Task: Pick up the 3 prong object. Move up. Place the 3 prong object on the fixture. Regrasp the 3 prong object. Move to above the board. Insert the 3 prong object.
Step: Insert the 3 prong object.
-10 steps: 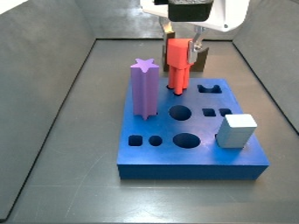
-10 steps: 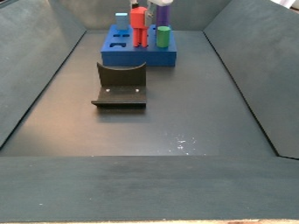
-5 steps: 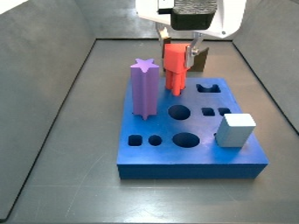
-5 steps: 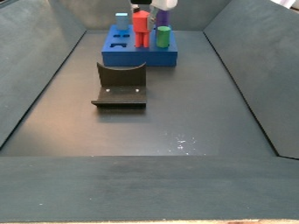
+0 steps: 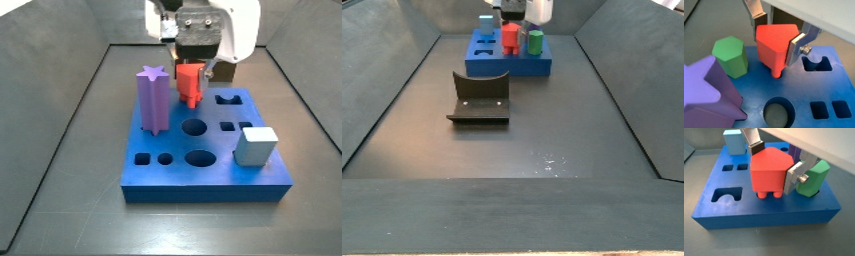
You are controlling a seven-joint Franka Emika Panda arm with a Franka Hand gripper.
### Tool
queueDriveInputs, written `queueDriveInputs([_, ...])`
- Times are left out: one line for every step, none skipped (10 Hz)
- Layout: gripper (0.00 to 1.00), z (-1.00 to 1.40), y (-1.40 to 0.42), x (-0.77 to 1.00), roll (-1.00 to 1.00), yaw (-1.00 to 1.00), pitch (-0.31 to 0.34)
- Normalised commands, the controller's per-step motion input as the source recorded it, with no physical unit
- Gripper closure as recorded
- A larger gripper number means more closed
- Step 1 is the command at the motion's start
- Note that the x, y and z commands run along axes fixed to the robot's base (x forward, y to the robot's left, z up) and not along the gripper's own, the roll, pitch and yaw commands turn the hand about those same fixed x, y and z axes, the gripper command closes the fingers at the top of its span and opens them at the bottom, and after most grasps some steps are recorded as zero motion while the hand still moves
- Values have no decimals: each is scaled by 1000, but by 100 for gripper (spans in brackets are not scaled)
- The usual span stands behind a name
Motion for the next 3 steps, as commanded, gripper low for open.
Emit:
queueDriveInputs([100,0,0,-114,0,0,0])
queueDriveInputs([100,-9,-6,46,0,0,0])
queueDriveInputs([100,0,0,0,0,0,0])
